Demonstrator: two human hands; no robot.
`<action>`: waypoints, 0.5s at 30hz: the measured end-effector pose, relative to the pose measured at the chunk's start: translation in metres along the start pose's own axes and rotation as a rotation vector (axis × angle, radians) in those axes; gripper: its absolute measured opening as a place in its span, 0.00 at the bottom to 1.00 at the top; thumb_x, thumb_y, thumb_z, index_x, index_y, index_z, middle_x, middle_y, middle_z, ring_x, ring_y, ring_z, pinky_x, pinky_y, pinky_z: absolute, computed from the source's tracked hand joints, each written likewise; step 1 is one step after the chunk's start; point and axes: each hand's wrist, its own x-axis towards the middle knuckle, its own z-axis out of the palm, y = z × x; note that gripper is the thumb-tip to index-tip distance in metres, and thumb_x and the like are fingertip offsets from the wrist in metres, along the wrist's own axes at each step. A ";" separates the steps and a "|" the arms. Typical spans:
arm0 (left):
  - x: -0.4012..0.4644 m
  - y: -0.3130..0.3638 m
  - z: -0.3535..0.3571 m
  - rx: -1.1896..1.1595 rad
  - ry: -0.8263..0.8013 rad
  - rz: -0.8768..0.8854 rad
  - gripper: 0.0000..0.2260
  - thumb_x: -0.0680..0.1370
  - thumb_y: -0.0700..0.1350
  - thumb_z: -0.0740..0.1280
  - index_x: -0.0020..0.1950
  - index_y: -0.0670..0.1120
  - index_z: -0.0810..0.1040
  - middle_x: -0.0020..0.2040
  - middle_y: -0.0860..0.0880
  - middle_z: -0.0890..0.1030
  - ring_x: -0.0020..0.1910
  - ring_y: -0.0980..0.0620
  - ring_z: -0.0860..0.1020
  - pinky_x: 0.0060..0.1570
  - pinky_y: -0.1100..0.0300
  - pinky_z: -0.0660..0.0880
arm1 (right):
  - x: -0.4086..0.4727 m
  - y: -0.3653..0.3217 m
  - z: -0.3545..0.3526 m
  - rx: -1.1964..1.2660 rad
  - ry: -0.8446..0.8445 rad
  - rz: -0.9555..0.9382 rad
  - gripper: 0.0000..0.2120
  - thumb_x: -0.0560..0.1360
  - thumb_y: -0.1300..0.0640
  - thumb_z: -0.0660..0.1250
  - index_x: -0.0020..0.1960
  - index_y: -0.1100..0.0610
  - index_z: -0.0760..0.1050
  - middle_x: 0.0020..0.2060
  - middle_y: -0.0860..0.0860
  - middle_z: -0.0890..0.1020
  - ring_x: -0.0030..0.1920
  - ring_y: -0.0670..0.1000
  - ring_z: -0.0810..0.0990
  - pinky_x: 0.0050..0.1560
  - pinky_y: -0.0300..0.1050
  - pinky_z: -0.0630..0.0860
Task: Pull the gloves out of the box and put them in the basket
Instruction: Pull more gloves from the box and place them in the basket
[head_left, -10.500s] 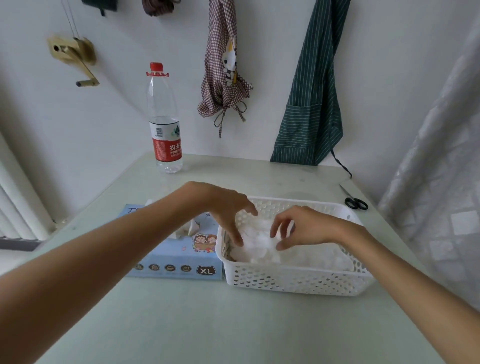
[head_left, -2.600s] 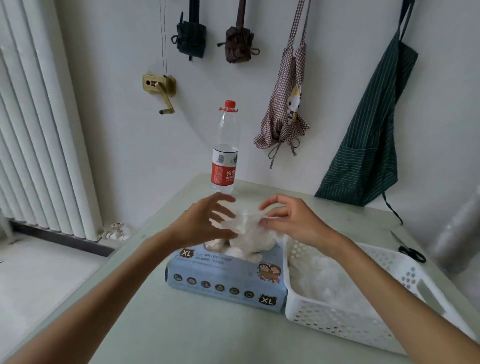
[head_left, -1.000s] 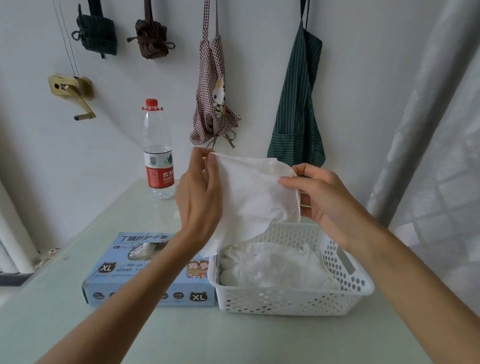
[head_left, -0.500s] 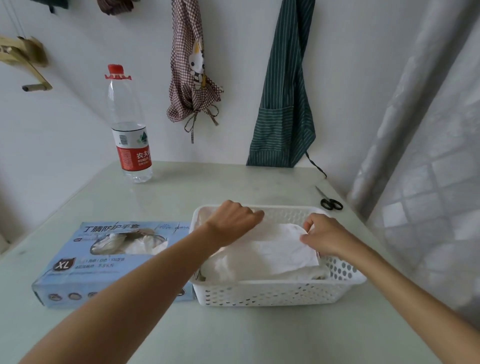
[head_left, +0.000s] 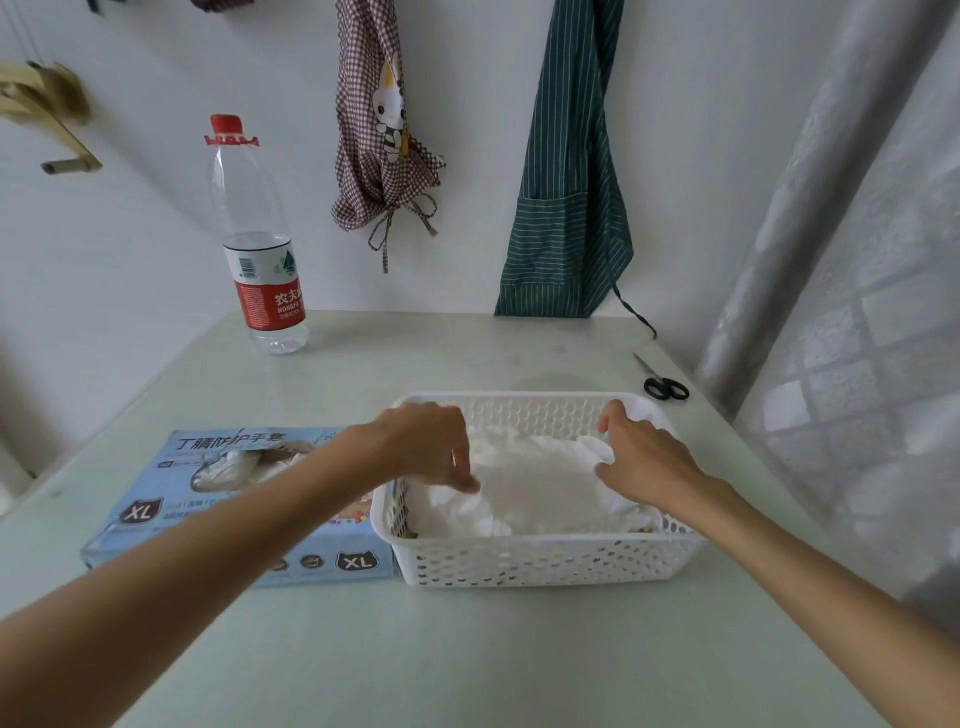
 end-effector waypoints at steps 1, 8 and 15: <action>-0.004 0.002 0.004 -0.002 -0.042 0.007 0.13 0.73 0.58 0.70 0.53 0.53 0.83 0.50 0.52 0.83 0.50 0.51 0.79 0.51 0.56 0.77 | 0.001 0.001 0.001 0.032 -0.008 0.000 0.20 0.76 0.60 0.62 0.65 0.59 0.59 0.43 0.53 0.75 0.44 0.55 0.75 0.35 0.45 0.67; -0.001 0.006 0.007 -0.191 -0.039 -0.052 0.13 0.78 0.48 0.65 0.62 0.46 0.78 0.59 0.49 0.80 0.57 0.49 0.76 0.56 0.61 0.71 | 0.001 0.001 -0.005 0.032 0.042 -0.013 0.22 0.76 0.67 0.58 0.68 0.62 0.59 0.36 0.51 0.70 0.32 0.48 0.68 0.28 0.41 0.61; 0.000 0.010 0.002 -0.105 -0.184 -0.115 0.14 0.78 0.43 0.63 0.63 0.49 0.75 0.49 0.49 0.81 0.45 0.54 0.77 0.42 0.65 0.70 | -0.005 -0.001 -0.007 -0.180 0.070 -0.098 0.16 0.75 0.71 0.57 0.59 0.58 0.64 0.34 0.49 0.63 0.40 0.53 0.67 0.28 0.39 0.56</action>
